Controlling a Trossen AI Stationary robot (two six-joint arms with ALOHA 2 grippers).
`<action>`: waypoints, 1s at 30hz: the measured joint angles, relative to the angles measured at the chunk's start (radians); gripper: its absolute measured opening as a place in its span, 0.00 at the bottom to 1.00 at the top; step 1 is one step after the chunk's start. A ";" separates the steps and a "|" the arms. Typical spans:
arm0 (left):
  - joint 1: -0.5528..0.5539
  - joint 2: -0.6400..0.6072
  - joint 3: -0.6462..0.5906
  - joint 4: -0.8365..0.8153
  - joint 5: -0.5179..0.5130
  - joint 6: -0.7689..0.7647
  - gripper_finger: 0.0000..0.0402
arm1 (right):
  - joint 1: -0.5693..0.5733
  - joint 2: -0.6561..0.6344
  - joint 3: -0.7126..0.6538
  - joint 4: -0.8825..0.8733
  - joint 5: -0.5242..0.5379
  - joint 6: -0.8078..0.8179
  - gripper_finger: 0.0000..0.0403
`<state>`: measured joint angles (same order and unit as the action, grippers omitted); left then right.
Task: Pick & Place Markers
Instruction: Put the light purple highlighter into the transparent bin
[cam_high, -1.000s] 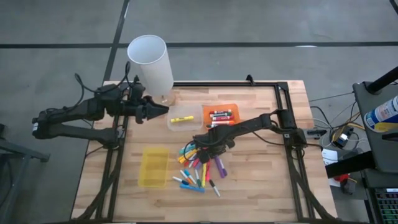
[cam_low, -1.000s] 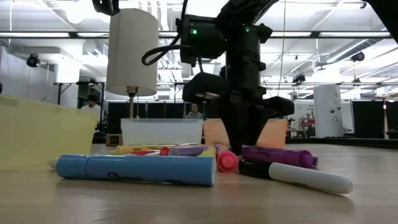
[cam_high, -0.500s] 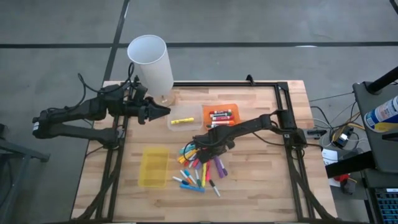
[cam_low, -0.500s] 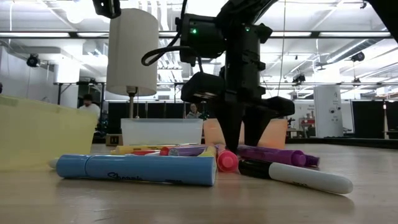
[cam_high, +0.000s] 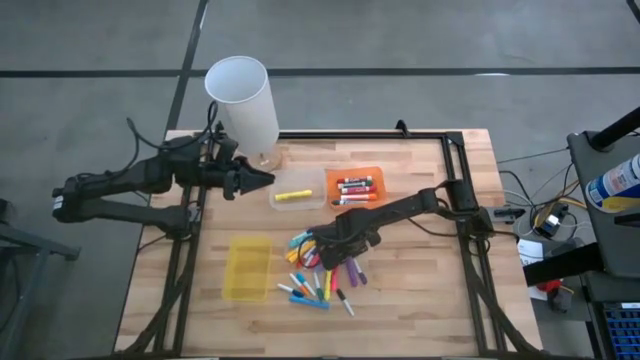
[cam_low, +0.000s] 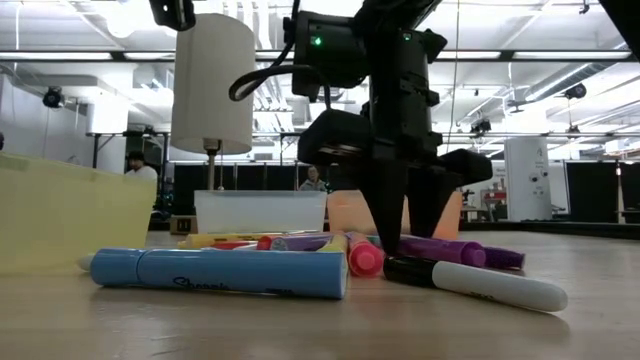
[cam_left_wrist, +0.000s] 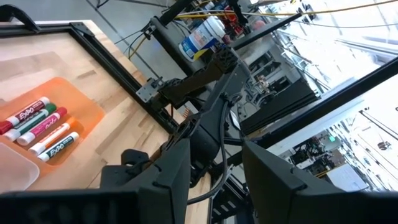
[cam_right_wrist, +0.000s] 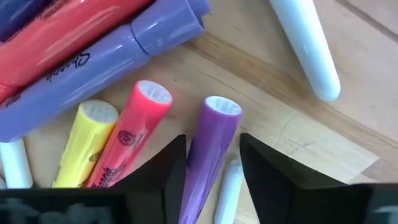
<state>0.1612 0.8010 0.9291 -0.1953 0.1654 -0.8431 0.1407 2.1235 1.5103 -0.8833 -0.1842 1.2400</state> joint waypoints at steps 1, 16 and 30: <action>0.000 0.003 0.000 0.000 0.000 0.000 0.35 | -0.004 0.000 -0.002 0.003 -0.001 -0.007 0.32; -0.001 0.017 0.000 0.002 0.029 -0.022 0.35 | -0.038 -0.034 0.003 0.038 0.011 -0.101 0.13; -0.001 0.021 0.000 0.159 0.114 -0.016 0.35 | -0.055 -0.382 0.086 0.120 0.297 -0.072 0.13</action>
<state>0.1604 0.8221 0.9291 -0.0358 0.2798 -0.8587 0.0861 1.7411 1.5967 -0.7636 0.1125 1.1683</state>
